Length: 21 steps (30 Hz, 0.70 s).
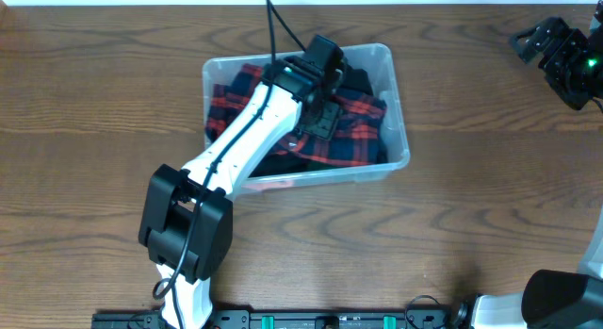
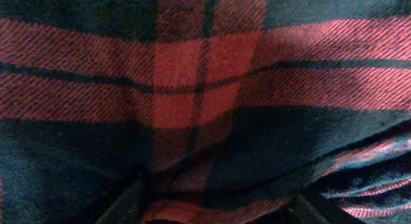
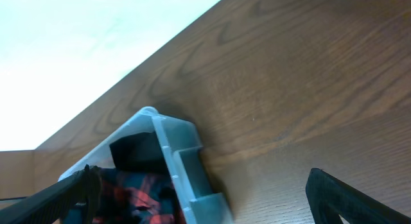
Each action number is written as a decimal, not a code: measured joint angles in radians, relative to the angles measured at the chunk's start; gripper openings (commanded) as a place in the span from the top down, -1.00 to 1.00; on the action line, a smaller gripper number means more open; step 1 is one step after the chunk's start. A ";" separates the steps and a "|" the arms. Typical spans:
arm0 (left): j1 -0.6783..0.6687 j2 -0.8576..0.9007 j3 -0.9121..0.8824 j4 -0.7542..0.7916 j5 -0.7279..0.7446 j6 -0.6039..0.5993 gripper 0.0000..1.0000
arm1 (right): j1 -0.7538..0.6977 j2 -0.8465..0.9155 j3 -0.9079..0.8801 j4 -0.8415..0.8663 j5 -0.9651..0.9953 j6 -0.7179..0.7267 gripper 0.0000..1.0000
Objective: Pack container
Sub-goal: 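Press the plaid shirt down into the bin with the left gripper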
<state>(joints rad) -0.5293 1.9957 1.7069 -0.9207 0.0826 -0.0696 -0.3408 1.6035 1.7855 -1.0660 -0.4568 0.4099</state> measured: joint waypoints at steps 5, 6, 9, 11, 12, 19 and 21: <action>-0.002 -0.001 0.026 -0.048 -0.022 0.013 -0.44 | 0.000 0.000 0.000 0.000 0.000 0.000 -0.98; -0.004 -0.003 0.027 -0.051 -0.019 0.014 -0.44 | 0.000 0.000 0.000 0.000 0.000 0.000 -0.99; -0.008 -0.016 0.027 -0.060 0.011 0.015 -0.44 | 0.000 0.000 0.000 0.000 0.000 0.000 -0.98; -0.014 -0.021 0.027 -0.061 0.024 0.014 -0.44 | 0.000 0.000 0.000 0.000 0.000 0.000 -0.99; -0.023 -0.021 0.027 -0.063 0.024 0.014 -0.45 | 0.000 0.000 0.000 0.000 0.000 0.000 -0.99; -0.122 -0.021 0.027 -0.066 -0.041 -0.015 -0.56 | 0.000 0.000 0.000 0.000 0.000 0.000 -0.99; -0.153 -0.021 0.027 -0.065 -0.054 -0.031 -0.57 | 0.000 0.000 0.000 0.000 0.000 0.000 -0.98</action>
<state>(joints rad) -0.6823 1.9747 1.7344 -0.9855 0.0284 -0.1009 -0.3408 1.6035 1.7855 -1.0660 -0.4568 0.4099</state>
